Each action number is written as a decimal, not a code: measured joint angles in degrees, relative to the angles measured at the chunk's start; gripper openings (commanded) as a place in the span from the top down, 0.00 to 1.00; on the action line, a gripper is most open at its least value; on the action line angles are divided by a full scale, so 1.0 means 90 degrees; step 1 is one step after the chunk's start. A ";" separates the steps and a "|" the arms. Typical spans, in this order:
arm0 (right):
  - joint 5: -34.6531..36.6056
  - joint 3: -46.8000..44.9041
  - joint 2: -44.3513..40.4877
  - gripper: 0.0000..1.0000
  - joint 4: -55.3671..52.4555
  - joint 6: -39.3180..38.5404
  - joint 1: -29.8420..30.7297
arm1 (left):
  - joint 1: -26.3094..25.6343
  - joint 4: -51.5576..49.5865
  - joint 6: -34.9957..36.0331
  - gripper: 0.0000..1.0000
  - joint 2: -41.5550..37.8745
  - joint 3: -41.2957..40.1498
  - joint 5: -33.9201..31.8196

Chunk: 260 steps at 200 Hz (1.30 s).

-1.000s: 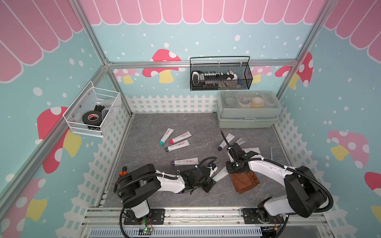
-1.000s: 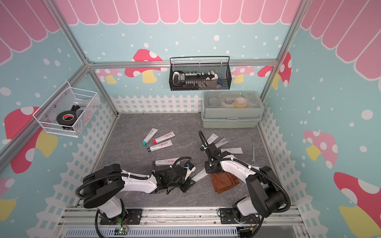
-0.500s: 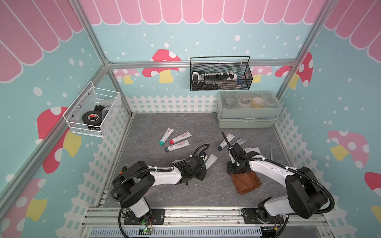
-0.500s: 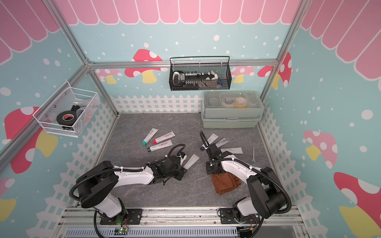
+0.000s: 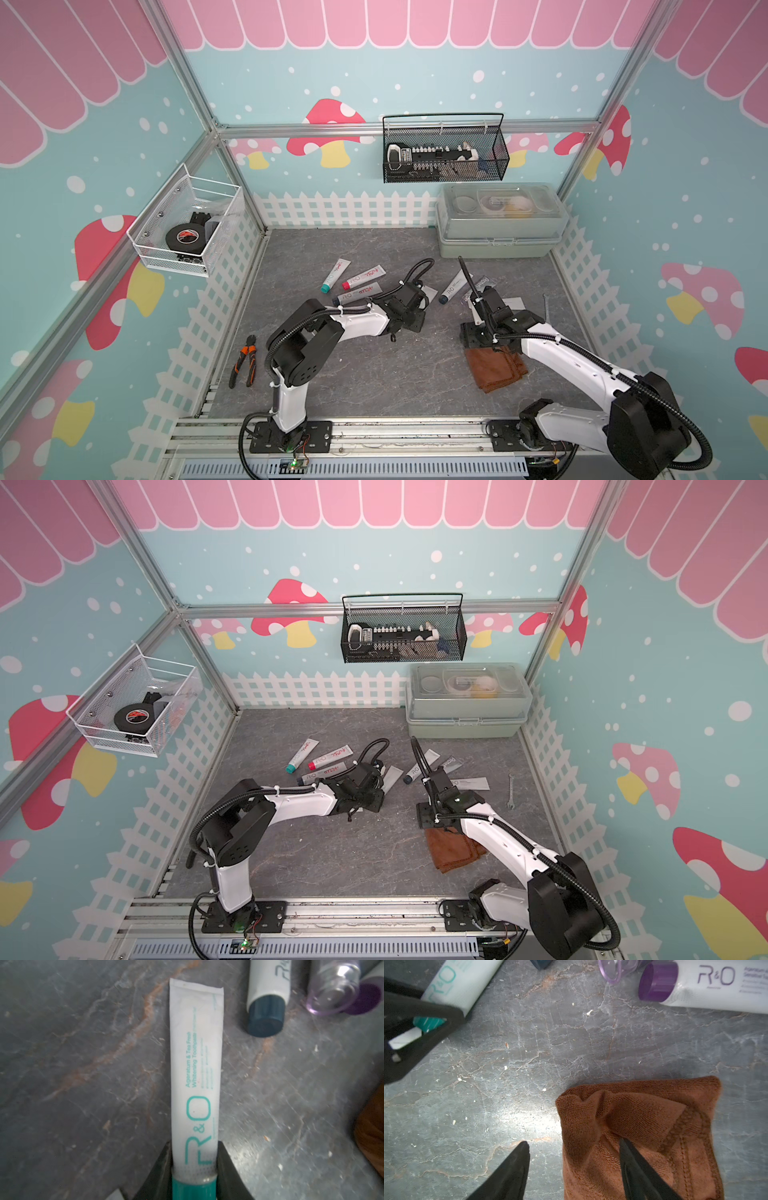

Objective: Wipe the surface of the toothpaste tube
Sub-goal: Move the toothpaste to the center of the board.

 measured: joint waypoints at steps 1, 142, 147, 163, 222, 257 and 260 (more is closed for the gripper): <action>0.0000 0.0000 0.0000 0.32 -0.0002 0.0000 0.0000 | 0.0007 -0.0010 0.0002 0.71 0.0007 0.0015 0.0000; -0.0061 -0.0046 0.0158 0.29 0.0005 -0.0107 0.0000 | 0.0427 -0.1348 0.0624 0.34 0.1991 0.3303 0.0731; -0.0068 -0.0046 0.0158 0.29 0.0010 -0.0112 0.0000 | 0.0442 -0.1365 0.0619 0.33 0.1957 0.3276 0.0721; -0.0114 -0.0049 0.0155 0.30 0.0036 -0.0129 0.0000 | 0.0493 -0.1498 0.0614 0.33 0.1739 0.3140 0.0627; -0.0236 -0.0151 -0.0066 0.30 0.0121 -0.0146 0.0000 | 0.0707 -0.2050 0.0522 0.33 -0.0299 0.1783 -0.0049; -0.0311 -0.0165 -0.0083 0.30 0.0175 -0.0163 0.0000 | 0.1027 -0.2336 0.0316 0.33 -0.1205 0.0580 -0.0168; -0.0318 -0.0165 -0.0087 0.30 0.0185 -0.0165 0.0000 | 0.1059 -0.2361 0.0301 0.33 -0.1241 0.0488 -0.0165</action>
